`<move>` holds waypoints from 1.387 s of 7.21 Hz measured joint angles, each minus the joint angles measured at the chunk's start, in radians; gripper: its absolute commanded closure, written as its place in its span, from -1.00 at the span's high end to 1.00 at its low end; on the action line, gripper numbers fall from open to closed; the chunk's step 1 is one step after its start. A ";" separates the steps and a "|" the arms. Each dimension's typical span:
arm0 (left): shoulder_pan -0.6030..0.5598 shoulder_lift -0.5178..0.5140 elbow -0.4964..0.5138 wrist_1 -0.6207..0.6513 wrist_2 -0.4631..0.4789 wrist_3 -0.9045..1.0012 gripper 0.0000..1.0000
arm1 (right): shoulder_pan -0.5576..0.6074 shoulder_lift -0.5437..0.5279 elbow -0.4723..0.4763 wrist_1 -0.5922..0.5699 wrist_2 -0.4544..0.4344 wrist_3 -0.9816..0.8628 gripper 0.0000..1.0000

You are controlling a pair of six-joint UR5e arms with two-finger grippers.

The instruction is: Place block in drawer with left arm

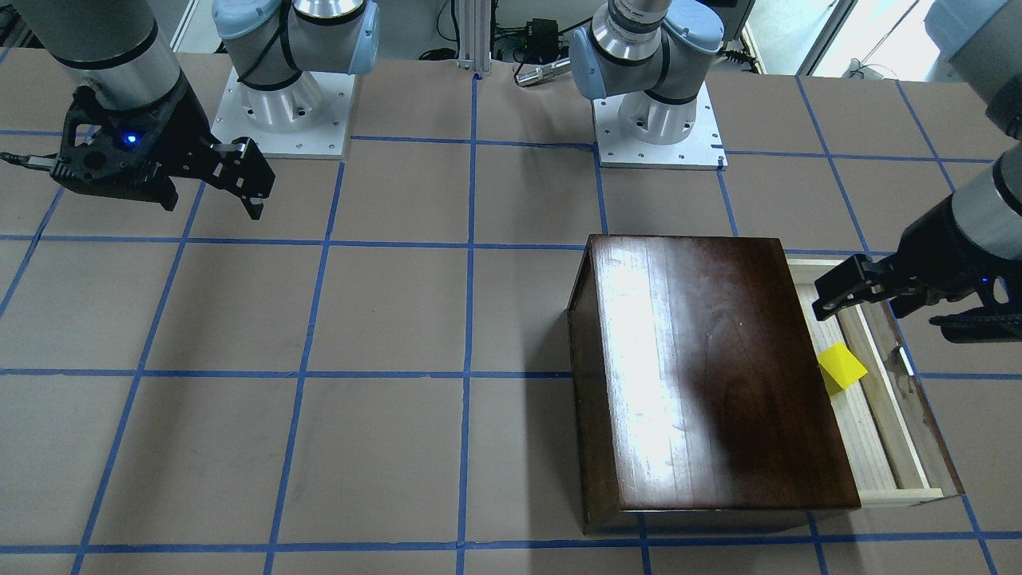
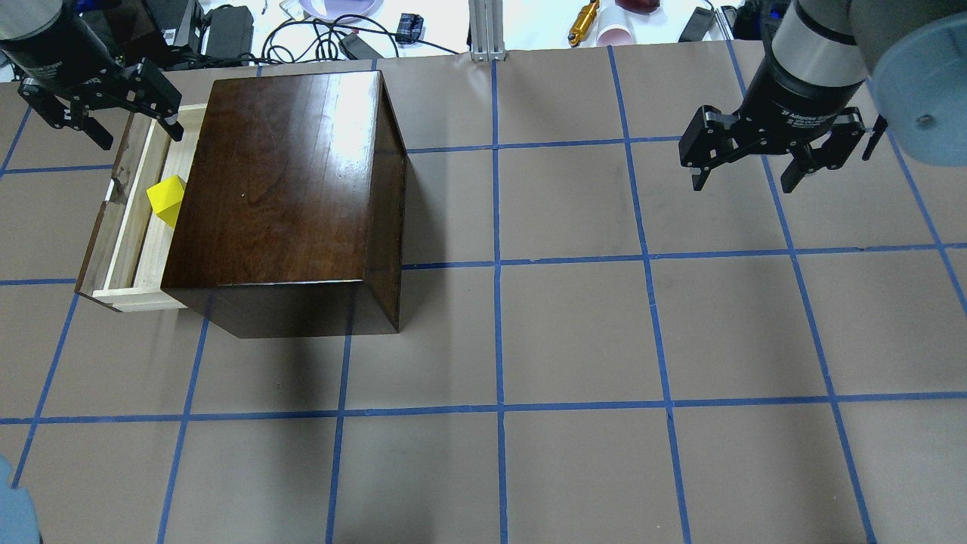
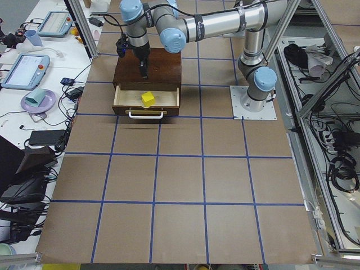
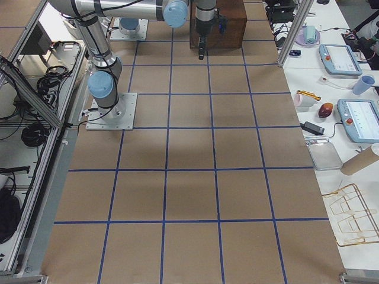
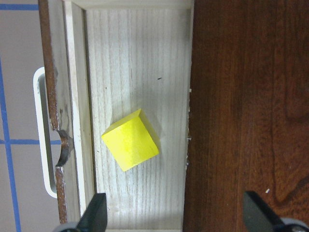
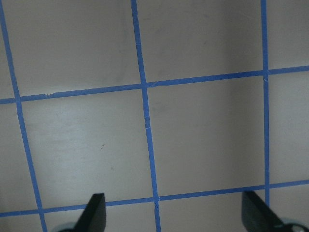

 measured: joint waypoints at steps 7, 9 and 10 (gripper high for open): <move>-0.210 0.112 -0.131 0.009 0.018 -0.138 1.00 | 0.000 0.000 0.000 0.000 0.000 0.000 1.00; -0.258 0.128 -0.142 0.009 0.019 -0.145 1.00 | 0.000 0.000 0.001 0.000 0.000 0.000 1.00; -0.270 0.135 -0.149 0.009 0.020 -0.146 1.00 | 0.000 0.000 0.001 0.000 0.000 0.000 1.00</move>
